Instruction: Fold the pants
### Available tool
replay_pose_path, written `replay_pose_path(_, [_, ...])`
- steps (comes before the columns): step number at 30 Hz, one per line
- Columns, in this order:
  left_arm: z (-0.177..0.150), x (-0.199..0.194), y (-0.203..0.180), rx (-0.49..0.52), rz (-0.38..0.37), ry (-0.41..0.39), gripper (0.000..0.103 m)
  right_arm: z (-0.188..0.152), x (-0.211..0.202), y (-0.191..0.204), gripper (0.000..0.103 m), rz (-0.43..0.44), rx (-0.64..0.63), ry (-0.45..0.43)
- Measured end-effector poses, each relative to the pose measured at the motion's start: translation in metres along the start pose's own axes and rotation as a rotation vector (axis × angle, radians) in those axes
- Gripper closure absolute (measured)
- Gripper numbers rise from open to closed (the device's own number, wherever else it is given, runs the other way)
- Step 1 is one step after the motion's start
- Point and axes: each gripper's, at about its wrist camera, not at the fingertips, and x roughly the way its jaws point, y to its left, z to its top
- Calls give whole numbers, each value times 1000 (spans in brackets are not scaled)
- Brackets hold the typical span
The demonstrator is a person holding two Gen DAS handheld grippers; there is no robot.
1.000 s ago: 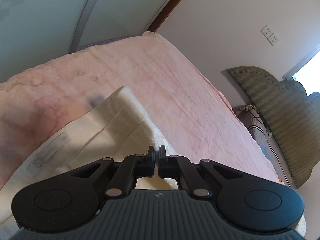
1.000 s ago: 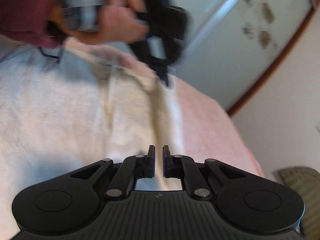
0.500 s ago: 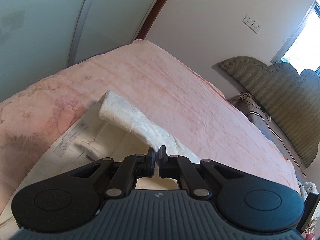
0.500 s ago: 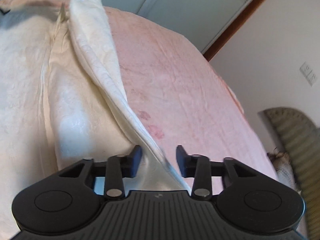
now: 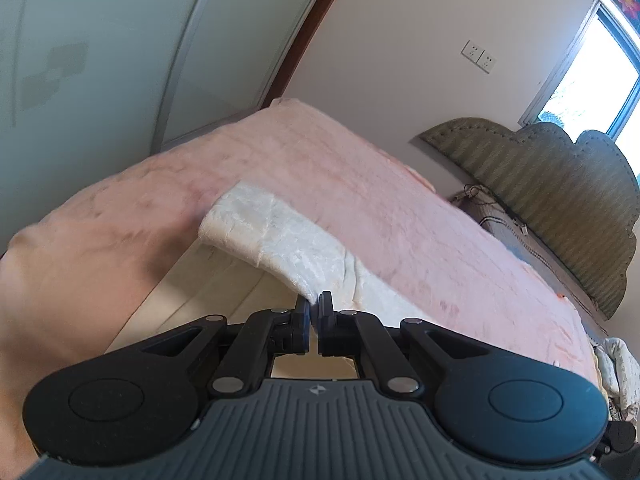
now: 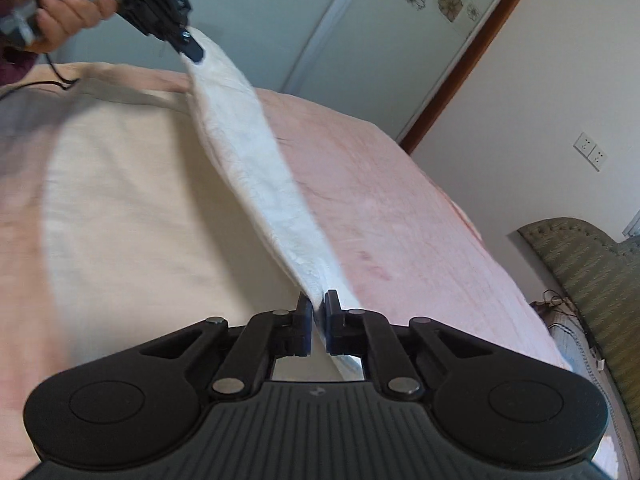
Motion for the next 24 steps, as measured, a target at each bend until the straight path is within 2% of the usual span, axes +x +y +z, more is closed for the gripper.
replay_pose_path(4, [-26, -13, 16, -12, 31, 54, 100, -10, -14, 40, 97, 34, 21, 8])
replay_pose_path(9, [-41, -21, 36, -70, 34, 100, 100, -21, -22, 58, 97, 57, 104, 7])
replay_pose_path(14, [-44, -24, 32, -33, 69, 71, 100, -24, -23, 70, 97, 96, 120, 16])
replay_pose_path(20, [-55, -17, 31, 3, 141, 91, 100, -30, -22, 83, 97, 94, 158, 22])
replay_pose_path(23, [-59, -9, 32, 9, 180, 135, 96, -36, -18, 83, 95, 124, 221, 33])
replay_pose_path(24, [-58, -9, 32, 16, 186, 140, 90, -38, -18, 80, 94, 131, 247, 25])
